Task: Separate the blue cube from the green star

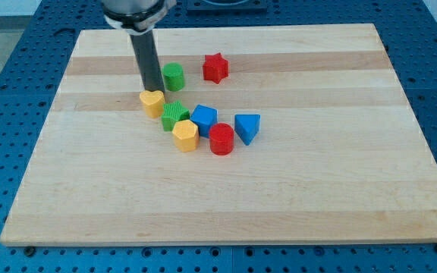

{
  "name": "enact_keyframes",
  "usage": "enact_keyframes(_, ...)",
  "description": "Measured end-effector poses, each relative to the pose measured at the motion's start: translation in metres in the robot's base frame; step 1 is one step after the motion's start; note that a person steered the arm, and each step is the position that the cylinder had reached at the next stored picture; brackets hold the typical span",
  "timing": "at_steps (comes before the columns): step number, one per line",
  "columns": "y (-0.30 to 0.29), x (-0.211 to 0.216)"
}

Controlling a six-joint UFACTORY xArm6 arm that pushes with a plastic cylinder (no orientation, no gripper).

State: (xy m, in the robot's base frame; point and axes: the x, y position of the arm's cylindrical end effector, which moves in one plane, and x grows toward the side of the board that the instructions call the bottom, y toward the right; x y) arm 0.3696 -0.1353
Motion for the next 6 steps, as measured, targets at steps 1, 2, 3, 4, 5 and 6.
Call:
enact_keyframes(1, 0.006, -0.02)
enact_keyframes(2, 0.041, -0.04)
enact_keyframes(3, 0.066, -0.041)
enact_keyframes(4, 0.04, -0.021)
enact_keyframes(5, -0.018, 0.011)
enact_keyframes(6, -0.041, 0.049)
